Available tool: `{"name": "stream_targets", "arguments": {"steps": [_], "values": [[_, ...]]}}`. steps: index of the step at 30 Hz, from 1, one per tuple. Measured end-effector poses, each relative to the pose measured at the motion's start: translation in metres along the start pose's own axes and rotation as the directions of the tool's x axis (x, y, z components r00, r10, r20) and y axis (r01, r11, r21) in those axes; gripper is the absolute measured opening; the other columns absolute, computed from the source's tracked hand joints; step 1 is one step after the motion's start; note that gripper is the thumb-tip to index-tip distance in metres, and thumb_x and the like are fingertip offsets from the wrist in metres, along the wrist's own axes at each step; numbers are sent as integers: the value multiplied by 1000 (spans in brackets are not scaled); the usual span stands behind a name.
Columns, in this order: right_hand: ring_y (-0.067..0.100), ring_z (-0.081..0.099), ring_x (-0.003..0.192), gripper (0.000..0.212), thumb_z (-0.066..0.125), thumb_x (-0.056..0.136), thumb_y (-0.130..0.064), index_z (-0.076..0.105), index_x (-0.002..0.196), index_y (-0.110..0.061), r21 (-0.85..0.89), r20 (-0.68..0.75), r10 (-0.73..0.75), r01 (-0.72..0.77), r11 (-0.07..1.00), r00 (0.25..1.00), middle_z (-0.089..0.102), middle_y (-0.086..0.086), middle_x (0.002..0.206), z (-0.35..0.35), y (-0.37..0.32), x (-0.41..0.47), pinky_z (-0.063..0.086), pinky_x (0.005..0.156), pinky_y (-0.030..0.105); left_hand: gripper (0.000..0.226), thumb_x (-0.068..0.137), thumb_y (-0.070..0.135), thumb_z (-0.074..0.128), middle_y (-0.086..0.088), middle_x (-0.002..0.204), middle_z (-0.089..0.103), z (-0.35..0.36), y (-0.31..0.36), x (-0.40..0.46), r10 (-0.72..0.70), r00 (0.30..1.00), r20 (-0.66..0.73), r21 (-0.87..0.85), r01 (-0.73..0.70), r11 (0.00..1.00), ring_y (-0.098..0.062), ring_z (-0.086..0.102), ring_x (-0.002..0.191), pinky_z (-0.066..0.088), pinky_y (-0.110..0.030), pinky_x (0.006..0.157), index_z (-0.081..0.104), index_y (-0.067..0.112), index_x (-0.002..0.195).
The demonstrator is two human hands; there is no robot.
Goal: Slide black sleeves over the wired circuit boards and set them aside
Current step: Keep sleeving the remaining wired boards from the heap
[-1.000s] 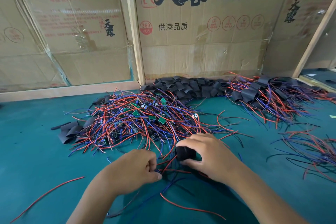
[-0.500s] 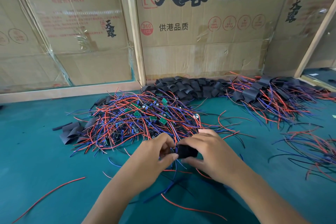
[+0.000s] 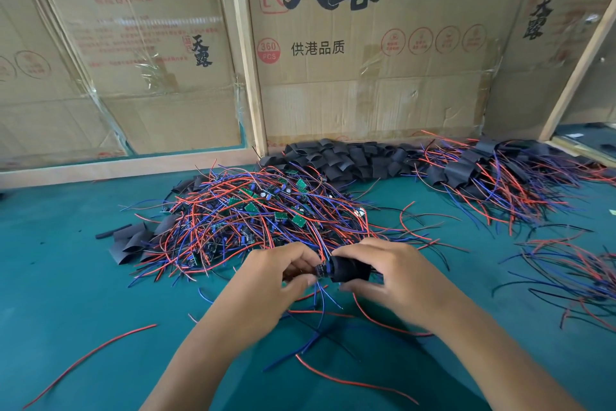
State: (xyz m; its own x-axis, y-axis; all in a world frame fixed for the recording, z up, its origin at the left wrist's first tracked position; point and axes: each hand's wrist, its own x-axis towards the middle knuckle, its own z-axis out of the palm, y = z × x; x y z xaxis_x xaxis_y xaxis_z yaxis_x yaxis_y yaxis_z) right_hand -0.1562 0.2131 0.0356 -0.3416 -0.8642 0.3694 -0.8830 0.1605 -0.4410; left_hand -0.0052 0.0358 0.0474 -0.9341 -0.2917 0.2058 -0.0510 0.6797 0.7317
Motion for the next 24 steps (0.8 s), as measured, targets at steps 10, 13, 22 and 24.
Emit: {"name": "stream_targets", "arguments": {"steps": [10, 13, 22, 24], "values": [[5, 56, 89, 44, 73, 88, -41, 65, 127, -24, 29, -11, -9, 9, 1000, 1000, 61, -12, 100, 4, -8, -1, 48, 84, 27, 19, 87, 12, 74, 10, 81, 69, 5, 7, 0, 20, 999, -39, -59, -22, 998, -8, 62, 72, 49, -19, 71, 63, 27, 91], [-2, 49, 86, 44, 72, 87, -38, 65, 128, -23, 43, -19, -19, 20, 999, 1000, 53, -19, 97, 3, -8, -1, 43, 81, 15, 16, 86, 16, 76, 7, 80, 71, 2, 8, 0, -30, 997, -67, -106, 23, 994, -9, 61, 67, 46, -14, 66, 64, 25, 89], [8, 55, 85, 46, 70, 89, -39, 62, 132, -23, 53, 19, -33, 32, 998, 999, 54, -15, 101, 5, -9, -1, 47, 81, 25, 17, 85, 12, 77, 4, 76, 71, 0, 8, 0, -73, 997, -25, -196, 66, 978, -4, 53, 60, 42, -14, 60, 64, 22, 90], [12, 55, 84, 48, 69, 90, -41, 60, 134, -22, 48, 39, -55, 53, 997, 998, 51, -16, 97, 5, -9, -1, 45, 80, 23, 20, 85, 10, 76, 4, 76, 71, 1, 7, 0, -67, 997, -29, -172, 61, 983, -5, 54, 60, 43, -16, 61, 64, 25, 88]]}}
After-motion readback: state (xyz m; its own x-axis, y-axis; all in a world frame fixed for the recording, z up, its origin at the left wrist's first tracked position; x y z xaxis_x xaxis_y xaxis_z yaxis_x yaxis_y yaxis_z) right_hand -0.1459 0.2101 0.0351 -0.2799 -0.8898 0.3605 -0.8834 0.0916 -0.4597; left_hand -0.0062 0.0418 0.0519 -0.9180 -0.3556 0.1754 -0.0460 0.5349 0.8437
